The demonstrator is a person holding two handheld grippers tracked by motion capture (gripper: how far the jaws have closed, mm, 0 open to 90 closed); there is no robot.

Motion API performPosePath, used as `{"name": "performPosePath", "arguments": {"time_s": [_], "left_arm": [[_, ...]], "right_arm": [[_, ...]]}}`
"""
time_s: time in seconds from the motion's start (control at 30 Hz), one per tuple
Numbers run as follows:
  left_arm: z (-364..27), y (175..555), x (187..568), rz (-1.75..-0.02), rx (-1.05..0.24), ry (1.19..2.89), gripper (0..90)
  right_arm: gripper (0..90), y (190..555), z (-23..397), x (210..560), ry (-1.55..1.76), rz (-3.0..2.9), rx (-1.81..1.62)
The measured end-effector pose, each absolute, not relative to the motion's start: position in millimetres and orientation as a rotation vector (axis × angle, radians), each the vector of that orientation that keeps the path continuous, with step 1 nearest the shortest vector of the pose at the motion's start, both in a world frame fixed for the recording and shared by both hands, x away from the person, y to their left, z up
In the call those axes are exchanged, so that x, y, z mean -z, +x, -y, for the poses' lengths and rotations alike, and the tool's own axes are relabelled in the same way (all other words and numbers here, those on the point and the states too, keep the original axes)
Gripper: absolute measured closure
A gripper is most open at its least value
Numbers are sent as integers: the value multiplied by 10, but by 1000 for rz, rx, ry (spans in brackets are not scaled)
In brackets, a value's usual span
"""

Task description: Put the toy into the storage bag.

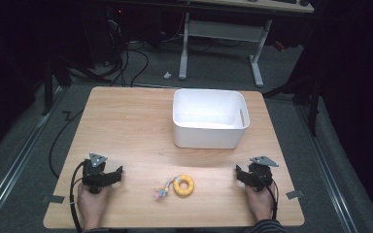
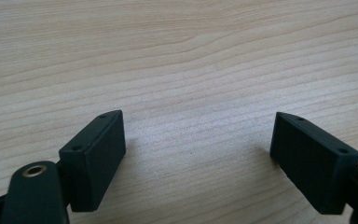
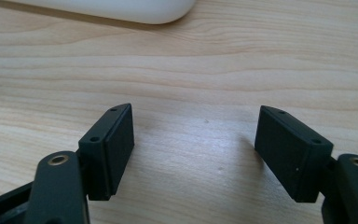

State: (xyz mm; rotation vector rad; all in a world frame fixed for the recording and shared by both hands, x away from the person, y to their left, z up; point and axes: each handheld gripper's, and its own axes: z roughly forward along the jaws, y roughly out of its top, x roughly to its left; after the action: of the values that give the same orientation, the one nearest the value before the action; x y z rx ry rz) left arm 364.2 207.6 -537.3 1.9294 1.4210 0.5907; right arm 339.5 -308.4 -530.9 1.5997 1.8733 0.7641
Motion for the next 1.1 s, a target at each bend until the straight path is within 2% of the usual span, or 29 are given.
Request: {"name": "performPosePath", "arguments": {"time_s": [0.67,1.1], "left_arm": [[-2066,3640,5374,-1420,-597,1935,182],[-2064,3638,5374,-1419,-597,1937,180]], "right_arm": [[293,3399,3096,5310,1624,-1878,-789],[242,3420,3084,5311,1601,-1909,-792]]}}
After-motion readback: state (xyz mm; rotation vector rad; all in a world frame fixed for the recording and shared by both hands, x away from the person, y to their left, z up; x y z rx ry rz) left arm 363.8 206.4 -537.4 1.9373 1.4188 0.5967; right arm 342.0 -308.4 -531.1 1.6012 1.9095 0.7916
